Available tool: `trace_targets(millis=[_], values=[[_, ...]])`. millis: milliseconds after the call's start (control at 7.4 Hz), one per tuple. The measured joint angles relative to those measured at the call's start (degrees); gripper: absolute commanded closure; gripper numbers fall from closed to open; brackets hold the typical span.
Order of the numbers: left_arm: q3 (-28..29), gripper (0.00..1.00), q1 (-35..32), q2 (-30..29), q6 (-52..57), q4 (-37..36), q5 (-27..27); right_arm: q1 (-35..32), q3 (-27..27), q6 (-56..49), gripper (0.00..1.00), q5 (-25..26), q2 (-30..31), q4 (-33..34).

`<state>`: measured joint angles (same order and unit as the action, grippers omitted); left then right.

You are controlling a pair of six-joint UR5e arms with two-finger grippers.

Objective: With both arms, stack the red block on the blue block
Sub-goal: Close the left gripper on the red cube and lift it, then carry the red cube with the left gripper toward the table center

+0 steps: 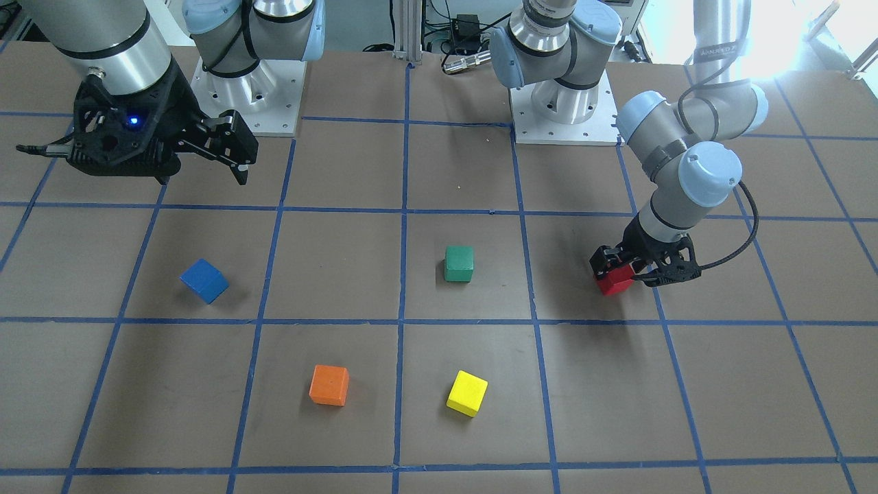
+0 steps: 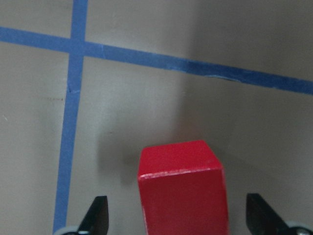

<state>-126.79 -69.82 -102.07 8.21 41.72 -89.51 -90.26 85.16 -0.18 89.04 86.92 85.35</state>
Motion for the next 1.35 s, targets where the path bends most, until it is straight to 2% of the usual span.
trace_targets(millis=[135,270,541,811,1351], values=[[-0.3,0.93,-0.1,-0.2,-0.1,-1.8,-0.1,0.0,0.0,0.0,0.0,0.0,0.0,0.0],[0.3,0.93,-0.5,-0.2,-0.2,-2.3,-0.2,0.0,0.1,0.0,0.0,0.0,0.0,0.0],[6.0,0.93,-4.5,0.3,-0.5,2.2,-0.2,0.0,0.1,0.0,0.0,0.0,0.1,0.0],[17.0,0.93,-14.3,-0.4,-6.5,12.3,0.9,0.0,0.1,0.0,0.0,-0.1,0.1,0.0],[24.9,0.93,-36.4,-5.1,-28.3,14.8,4.6,0.0,0.0,-0.1,0.0,0.0,0.1,0.0]])
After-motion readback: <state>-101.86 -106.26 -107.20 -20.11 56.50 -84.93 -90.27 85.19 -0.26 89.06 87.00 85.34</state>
